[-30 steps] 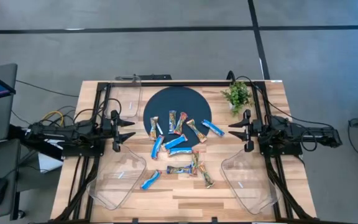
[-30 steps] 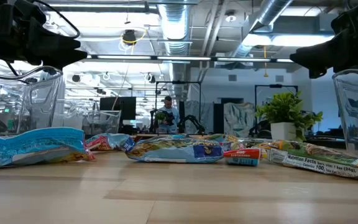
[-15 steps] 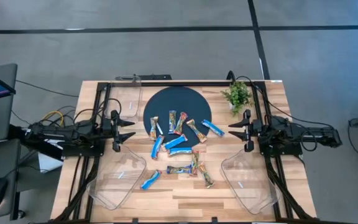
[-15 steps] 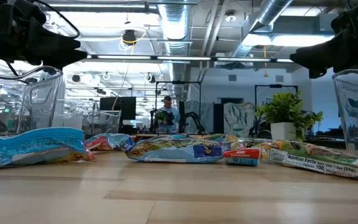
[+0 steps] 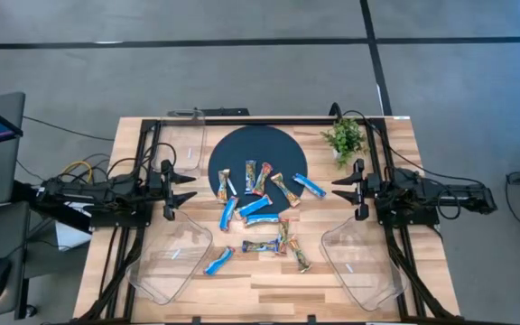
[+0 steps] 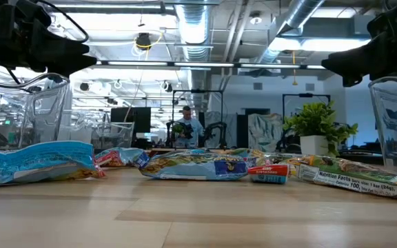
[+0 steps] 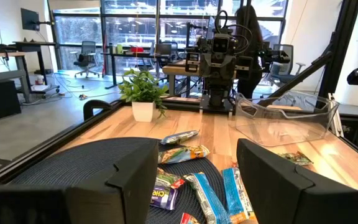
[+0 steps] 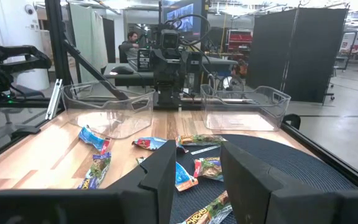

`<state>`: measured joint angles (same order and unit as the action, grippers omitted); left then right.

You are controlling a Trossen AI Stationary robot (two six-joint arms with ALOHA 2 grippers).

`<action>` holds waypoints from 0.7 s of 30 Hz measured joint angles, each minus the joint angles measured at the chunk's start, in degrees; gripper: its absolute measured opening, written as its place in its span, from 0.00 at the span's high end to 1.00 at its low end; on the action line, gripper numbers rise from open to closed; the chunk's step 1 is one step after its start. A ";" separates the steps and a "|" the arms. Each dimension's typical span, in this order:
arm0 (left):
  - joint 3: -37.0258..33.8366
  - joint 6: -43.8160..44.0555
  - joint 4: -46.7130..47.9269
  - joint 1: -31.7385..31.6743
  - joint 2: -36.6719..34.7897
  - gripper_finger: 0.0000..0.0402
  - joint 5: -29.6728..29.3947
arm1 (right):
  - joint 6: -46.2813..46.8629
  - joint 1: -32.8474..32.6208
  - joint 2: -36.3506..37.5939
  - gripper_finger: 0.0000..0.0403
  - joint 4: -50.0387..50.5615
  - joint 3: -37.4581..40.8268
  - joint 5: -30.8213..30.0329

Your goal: Pick and place Granola Bars by type

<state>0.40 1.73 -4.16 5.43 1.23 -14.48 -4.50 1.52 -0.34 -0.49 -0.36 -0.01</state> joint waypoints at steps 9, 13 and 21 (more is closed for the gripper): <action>0.00 -0.02 0.00 0.02 0.00 0.47 0.00 | -0.01 0.01 -0.01 0.70 0.00 0.01 0.00; 0.00 0.25 0.00 0.01 -0.01 0.47 0.00 | -0.01 0.02 0.00 0.70 0.00 0.02 0.00; 0.01 15.11 -0.66 0.01 -0.02 0.47 -0.15 | -0.01 0.00 -0.01 0.70 0.00 0.02 0.00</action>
<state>0.41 16.85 -4.83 5.45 1.21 -14.63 -4.51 1.52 -0.35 -0.49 -0.34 -0.01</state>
